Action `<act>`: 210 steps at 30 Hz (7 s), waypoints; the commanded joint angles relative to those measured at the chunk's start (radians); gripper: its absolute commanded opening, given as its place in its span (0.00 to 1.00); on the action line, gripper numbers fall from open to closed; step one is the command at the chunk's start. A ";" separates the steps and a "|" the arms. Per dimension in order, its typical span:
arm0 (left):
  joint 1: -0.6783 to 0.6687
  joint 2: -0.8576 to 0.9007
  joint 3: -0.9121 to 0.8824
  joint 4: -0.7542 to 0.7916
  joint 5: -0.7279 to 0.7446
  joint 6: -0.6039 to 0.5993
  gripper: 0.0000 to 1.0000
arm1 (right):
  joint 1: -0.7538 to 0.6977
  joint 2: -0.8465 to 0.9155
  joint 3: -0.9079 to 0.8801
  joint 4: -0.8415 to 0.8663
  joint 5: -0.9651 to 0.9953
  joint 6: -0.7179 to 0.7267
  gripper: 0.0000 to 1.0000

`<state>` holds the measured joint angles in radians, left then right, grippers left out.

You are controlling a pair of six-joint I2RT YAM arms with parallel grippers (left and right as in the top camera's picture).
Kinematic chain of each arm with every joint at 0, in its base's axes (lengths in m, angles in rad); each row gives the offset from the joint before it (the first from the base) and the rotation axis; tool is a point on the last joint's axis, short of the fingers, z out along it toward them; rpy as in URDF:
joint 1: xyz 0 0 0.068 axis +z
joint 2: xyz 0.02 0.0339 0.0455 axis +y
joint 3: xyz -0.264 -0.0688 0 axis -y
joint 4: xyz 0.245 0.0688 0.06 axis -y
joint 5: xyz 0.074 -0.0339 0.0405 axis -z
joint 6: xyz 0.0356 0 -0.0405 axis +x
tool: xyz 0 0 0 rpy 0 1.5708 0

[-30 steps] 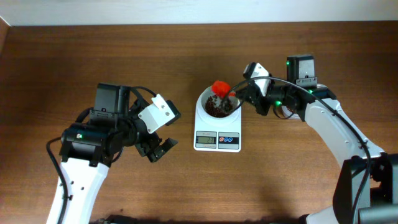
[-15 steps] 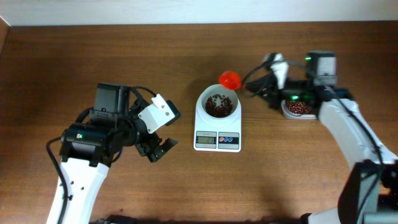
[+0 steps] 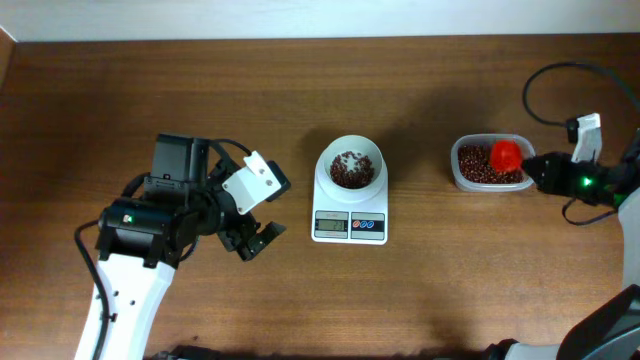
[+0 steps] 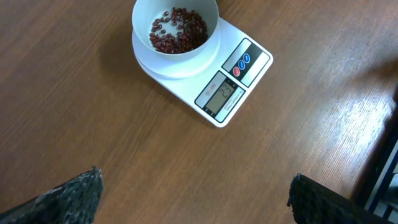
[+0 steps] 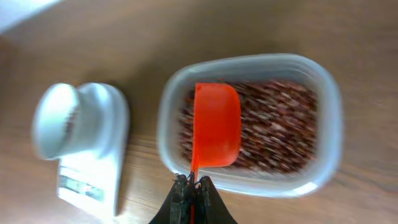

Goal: Scoop and weigh 50g on scale
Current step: 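Move the empty scoop with the right gripper back to the bean tub, then dip the scoop into the red beans and lift it with the right gripper, then carry the filled scoop with the right gripper over the white bowl, then tilt the scoop with the right gripper to pour beans into the bowl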

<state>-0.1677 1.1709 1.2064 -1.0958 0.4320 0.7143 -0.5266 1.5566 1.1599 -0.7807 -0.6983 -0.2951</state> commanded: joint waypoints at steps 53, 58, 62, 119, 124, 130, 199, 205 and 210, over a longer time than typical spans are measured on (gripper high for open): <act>0.005 0.003 0.019 0.002 0.017 -0.010 0.99 | 0.095 0.187 0.002 0.029 0.010 0.024 0.04; 0.005 0.003 0.019 0.002 0.017 -0.010 0.99 | 0.095 0.187 0.002 0.005 0.010 0.024 0.04; 0.005 0.003 0.019 0.002 0.017 -0.010 0.99 | 0.095 0.187 0.002 -0.020 0.010 0.051 0.04; 0.005 0.003 0.019 0.002 0.017 -0.010 0.99 | -0.150 0.206 0.002 -0.035 -0.373 0.173 0.04; 0.005 0.003 0.019 0.002 0.017 -0.010 0.99 | -0.150 0.206 0.002 -0.053 -0.399 0.173 0.04; 0.005 0.003 0.019 0.002 0.017 -0.010 0.99 | -0.148 0.206 0.002 -0.058 -0.489 0.173 0.04; 0.005 0.003 0.019 0.002 0.017 -0.010 0.99 | 0.593 0.206 0.002 0.283 -0.410 -0.168 0.04; 0.005 0.003 0.019 0.002 0.017 -0.010 0.99 | 0.592 0.206 0.002 0.284 -0.362 -0.135 0.04; 0.005 0.003 0.019 0.002 0.017 -0.010 0.99 | 0.592 0.206 0.002 0.291 -0.362 -0.135 0.04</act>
<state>-0.1677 1.1709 1.2064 -1.0958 0.4343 0.7143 0.0597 1.7554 1.1595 -0.4988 -1.0615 -0.4297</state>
